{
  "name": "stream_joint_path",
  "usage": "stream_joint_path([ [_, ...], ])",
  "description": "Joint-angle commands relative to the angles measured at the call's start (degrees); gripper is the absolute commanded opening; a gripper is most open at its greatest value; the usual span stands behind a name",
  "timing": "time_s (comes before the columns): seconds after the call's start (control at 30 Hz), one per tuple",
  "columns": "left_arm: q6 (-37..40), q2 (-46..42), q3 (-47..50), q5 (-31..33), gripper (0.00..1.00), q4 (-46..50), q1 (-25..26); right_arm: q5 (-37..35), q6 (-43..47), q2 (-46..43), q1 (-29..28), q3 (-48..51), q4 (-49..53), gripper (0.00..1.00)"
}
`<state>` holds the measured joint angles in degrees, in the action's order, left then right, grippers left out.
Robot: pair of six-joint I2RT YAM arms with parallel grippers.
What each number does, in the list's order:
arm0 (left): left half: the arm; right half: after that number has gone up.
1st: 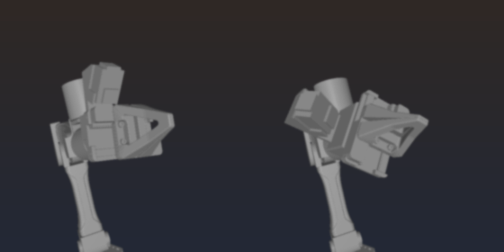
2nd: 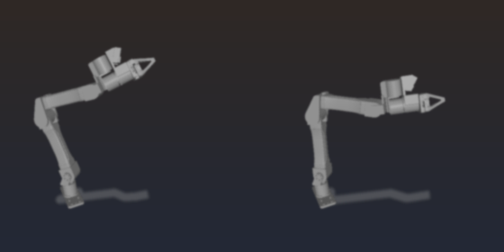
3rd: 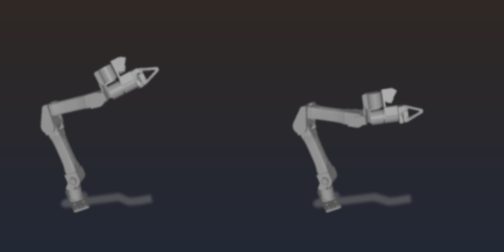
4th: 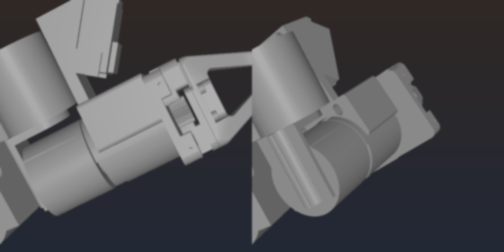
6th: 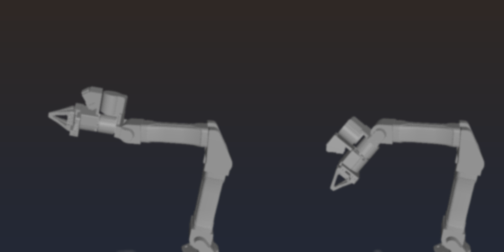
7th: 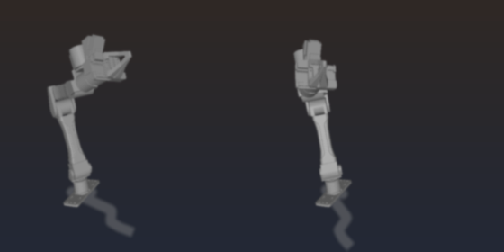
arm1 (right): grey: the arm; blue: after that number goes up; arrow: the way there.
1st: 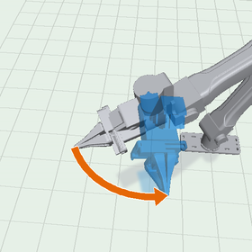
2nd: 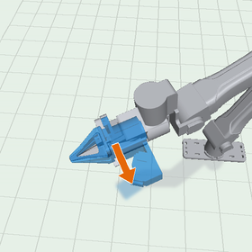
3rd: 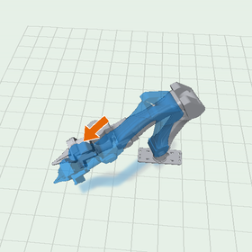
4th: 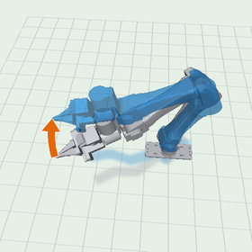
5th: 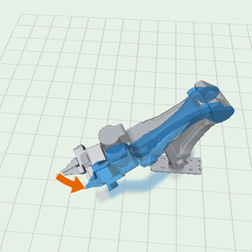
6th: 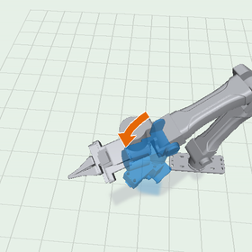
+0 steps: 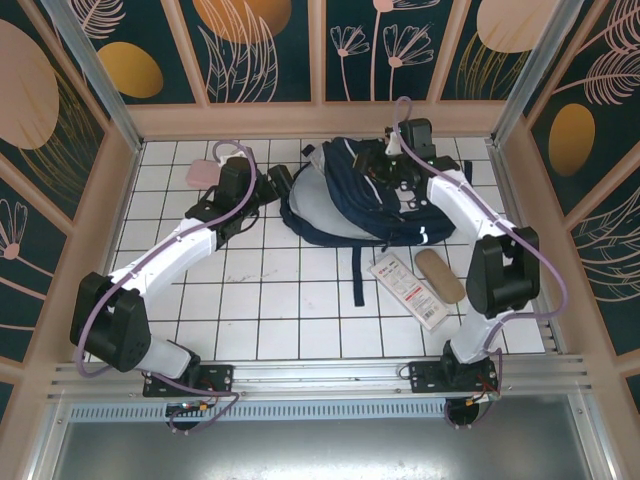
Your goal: Pack the student bag
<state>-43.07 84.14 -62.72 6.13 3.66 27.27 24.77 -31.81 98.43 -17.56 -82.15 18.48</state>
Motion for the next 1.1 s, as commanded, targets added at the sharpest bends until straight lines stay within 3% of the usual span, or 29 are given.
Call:
stream_joint_path([
  [0.0, 3.47, -1.13, 0.45, 0.82, 0.86, 2.16, -0.2, -7.71, 0.86, -5.75, 0.02, 4.6, 1.74, 0.36],
  [0.1, 3.86, -0.24, 0.32, -0.24, 0.86, 2.0, -0.2, -9.63, 0.37, -8.67, -0.46, 8.94, 1.98, 0.42],
  [0.33, 5.54, 3.47, 0.02, -1.83, 0.87, 2.07, -0.69, -15.18, -0.18, -16.02, -3.68, 18.3, 2.68, 0.43],
  [0.57, 5.37, 12.19, -4.23, -1.92, 0.86, 3.85, -8.56, -17.61, -0.41, -16.59, -8.08, 18.59, 1.96, 0.43],
  [0.77, 4.61, 24.34, -14.89, -1.7, 0.86, 4.92, -15.53, -18.36, 0.3, -13.2, -12.12, 15.17, 1.83, 0.45],
  [1.07, 5.44, 43.48, -38.27, -4.91, 0.84, 5.66, -17.86, -17.85, -0.26, -8.27, -17.24, 10.44, 1.91, 0.45],
])
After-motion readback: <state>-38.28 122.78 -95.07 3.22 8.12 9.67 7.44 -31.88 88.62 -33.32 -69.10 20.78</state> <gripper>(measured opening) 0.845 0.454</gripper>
